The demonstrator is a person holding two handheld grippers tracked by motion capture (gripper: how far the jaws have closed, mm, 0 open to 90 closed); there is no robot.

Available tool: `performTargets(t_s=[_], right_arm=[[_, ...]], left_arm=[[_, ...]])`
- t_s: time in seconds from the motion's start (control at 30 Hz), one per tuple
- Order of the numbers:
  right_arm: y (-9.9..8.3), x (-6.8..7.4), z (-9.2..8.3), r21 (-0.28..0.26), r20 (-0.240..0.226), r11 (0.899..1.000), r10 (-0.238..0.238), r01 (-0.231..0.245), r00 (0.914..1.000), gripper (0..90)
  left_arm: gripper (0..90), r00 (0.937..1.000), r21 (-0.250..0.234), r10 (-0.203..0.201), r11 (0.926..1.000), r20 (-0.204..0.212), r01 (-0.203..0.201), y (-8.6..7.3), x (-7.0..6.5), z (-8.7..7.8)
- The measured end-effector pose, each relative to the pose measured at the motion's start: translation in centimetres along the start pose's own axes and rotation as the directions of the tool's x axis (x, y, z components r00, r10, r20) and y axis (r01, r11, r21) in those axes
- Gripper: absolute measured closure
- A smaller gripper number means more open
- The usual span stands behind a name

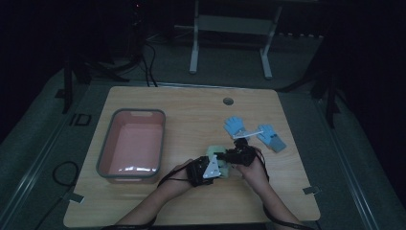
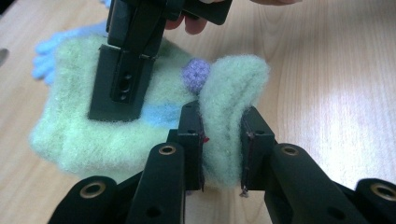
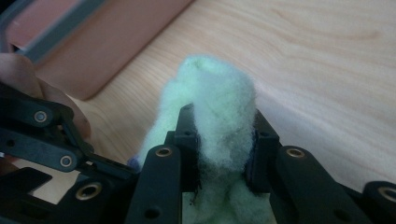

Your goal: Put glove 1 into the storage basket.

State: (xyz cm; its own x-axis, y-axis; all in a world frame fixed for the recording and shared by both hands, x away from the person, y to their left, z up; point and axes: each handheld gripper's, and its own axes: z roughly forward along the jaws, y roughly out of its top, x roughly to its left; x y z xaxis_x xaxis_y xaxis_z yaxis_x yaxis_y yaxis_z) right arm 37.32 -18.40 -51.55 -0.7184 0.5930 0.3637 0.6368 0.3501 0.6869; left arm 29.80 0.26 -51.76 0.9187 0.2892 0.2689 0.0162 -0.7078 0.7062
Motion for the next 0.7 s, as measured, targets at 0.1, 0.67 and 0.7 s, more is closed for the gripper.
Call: performTargets(t_s=[0.1, 0.67, 0.7], right_arm=[[0.7, 0.3, -0.5, -0.009, -0.012, 1.0, 0.003, -0.003, 0.9999, 71.5], [3.9, 3.3, -1.2, -0.053, -0.028, 0.997, -0.055, 0.053, 0.9981, 71.6], [4.2, 3.6, -1.1, -0.053, -0.031, 0.997, -0.061, 0.059, 0.9977, 71.6]], left_arm=[[74.9, 0.9999, 0.003, 0.009, 1.0, -0.006, -0.009, 0.6, 0.3, -0.8], [74.9, 0.9984, 0.024, 0.053, 0.9983, -0.02, -0.052, 1.5, 1.9, -5.6], [74.9, 0.9982, 0.029, 0.055, 0.9981, -0.026, -0.054, 1.5, 2.0, -5.9]])
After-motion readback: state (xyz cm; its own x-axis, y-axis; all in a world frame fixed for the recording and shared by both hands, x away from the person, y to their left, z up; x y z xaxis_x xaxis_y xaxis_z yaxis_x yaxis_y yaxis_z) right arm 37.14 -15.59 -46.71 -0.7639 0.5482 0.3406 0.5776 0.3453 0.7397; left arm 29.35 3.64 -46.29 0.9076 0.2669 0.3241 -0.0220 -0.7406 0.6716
